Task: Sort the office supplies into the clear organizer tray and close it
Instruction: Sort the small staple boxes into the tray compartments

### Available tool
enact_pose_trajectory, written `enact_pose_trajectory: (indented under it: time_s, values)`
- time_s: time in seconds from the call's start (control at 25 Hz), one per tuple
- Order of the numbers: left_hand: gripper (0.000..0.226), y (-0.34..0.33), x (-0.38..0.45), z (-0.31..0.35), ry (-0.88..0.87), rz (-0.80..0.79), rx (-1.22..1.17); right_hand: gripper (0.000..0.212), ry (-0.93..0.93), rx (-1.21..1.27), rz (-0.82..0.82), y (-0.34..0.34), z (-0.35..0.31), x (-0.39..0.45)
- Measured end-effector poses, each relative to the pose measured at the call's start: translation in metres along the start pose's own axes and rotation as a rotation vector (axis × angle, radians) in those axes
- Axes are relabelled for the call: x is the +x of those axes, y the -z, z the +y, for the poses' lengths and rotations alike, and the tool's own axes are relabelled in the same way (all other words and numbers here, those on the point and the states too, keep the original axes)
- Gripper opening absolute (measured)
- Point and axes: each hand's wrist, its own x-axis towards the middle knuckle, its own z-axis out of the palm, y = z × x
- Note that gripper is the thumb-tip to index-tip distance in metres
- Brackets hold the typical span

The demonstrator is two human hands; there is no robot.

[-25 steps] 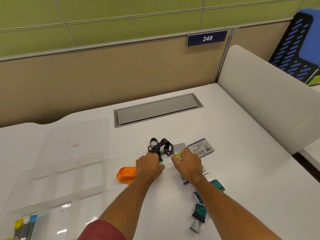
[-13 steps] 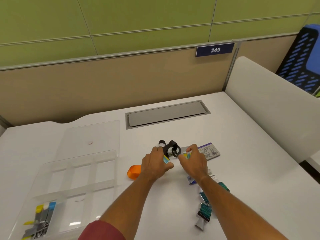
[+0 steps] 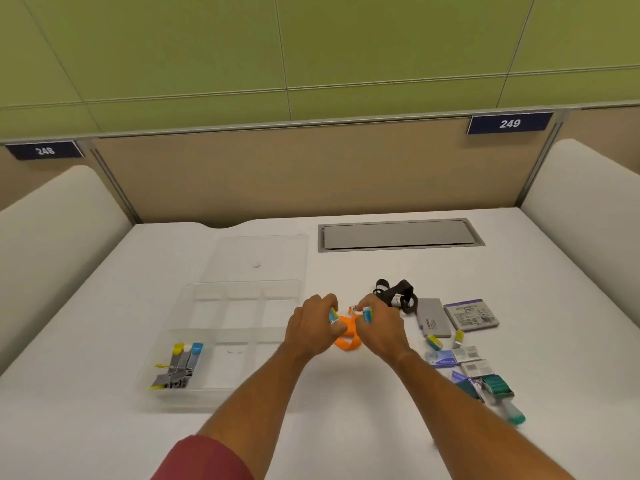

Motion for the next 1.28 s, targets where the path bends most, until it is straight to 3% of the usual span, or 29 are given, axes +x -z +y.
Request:
enact_pose_trajectory:
  time_s: [0.36,0.76,0.96,1.28]
  values:
    - [0.031,0.043,-0.030,-0.082,0.088,0.060,0.022,0.022,0.150,-0.143,-0.095,-0.068,-0.069,-0.015]
    - [0.043,0.104,-0.038,-0.199,0.154,0.068,0.003,0.021,0.151,-0.236,-0.068,-0.146,-0.129,-0.015]
    - [0.038,0.126,-0.017,-0.252,0.199,-0.034,0.057,0.019,0.114,-0.233,-0.048,-0.172,-0.138,-0.010]
    - [0.041,0.104,0.026,-0.278,0.068,-0.208,0.150,0.019,0.051,-0.261,0.001,-0.181,-0.139,0.002]
